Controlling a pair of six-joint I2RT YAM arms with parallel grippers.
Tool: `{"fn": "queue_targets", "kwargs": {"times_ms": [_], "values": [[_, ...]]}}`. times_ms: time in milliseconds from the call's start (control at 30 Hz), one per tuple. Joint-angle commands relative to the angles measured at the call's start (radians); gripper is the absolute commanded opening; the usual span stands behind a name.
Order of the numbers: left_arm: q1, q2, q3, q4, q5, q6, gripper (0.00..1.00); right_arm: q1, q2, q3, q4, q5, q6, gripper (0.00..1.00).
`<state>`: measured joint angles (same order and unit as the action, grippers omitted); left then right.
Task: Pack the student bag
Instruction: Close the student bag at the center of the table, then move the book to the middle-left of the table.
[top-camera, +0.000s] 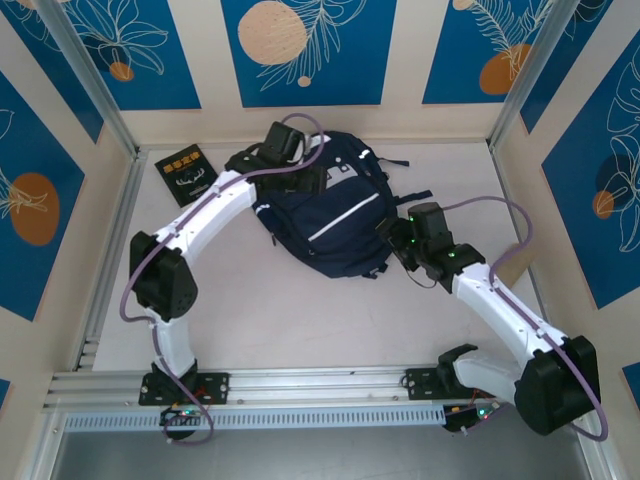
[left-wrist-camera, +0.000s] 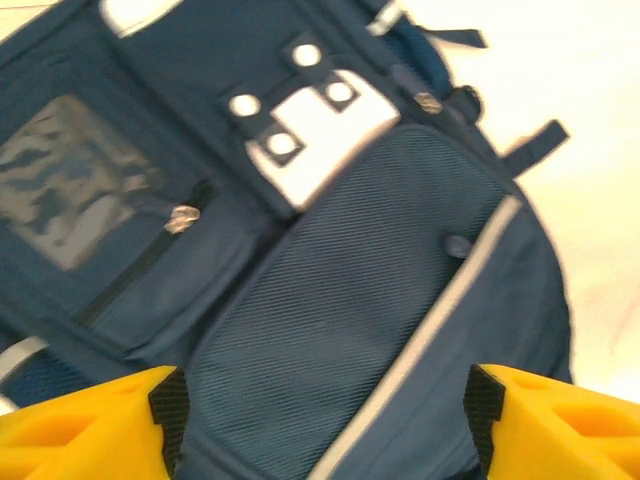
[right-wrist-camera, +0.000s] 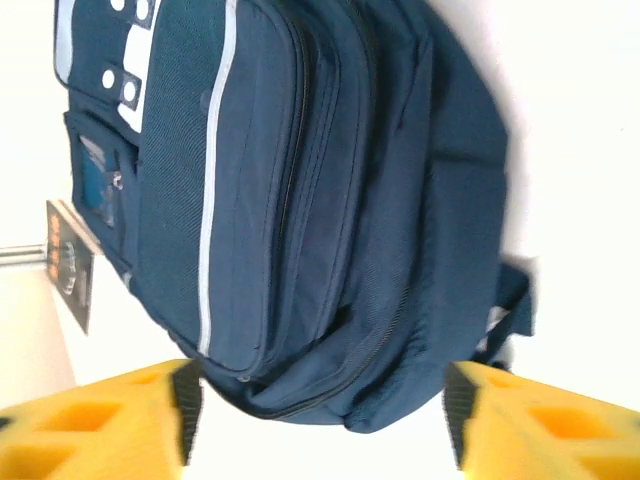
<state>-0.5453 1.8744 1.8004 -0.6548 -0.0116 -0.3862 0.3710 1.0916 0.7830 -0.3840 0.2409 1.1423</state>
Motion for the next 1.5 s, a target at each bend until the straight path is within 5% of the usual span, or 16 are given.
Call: {"fn": "queue_targets", "kwargs": {"times_ms": [0,100,300,467,567,833,1100,1467], "values": [[0.096,-0.068,-0.077,0.028,-0.047,-0.068,0.81,-0.019,-0.011,0.053,-0.075,0.072,-0.151,0.78],[0.200,-0.073,-0.139,0.041,-0.085,-0.085,0.88,-0.028,0.010,0.080,-0.055,0.055,-0.228,0.90],[0.394,0.016,-0.159,0.071,-0.114,-0.099,0.98,-0.042,0.058,0.109,-0.037,-0.018,-0.255,0.94],[0.519,0.161,-0.064,0.009,-0.151,-0.162,0.96,-0.047,0.083,0.101,-0.027,-0.081,-0.242,0.94],[0.569,0.248,0.010,-0.027,-0.143,-0.187,0.85,-0.052,0.088,0.093,-0.017,-0.113,-0.235,0.94],[0.608,0.474,0.308,-0.199,-0.193,-0.122,0.79,-0.053,0.088,0.101,0.017,-0.162,-0.227,0.94],[0.616,0.600,0.408,-0.252,-0.190,-0.063,0.79,-0.052,0.082,0.077,0.023,-0.193,-0.196,0.94],[0.603,0.667,0.434,-0.402,-0.003,0.027,0.71,-0.054,0.082,0.067,0.018,-0.201,-0.180,0.93]]}}
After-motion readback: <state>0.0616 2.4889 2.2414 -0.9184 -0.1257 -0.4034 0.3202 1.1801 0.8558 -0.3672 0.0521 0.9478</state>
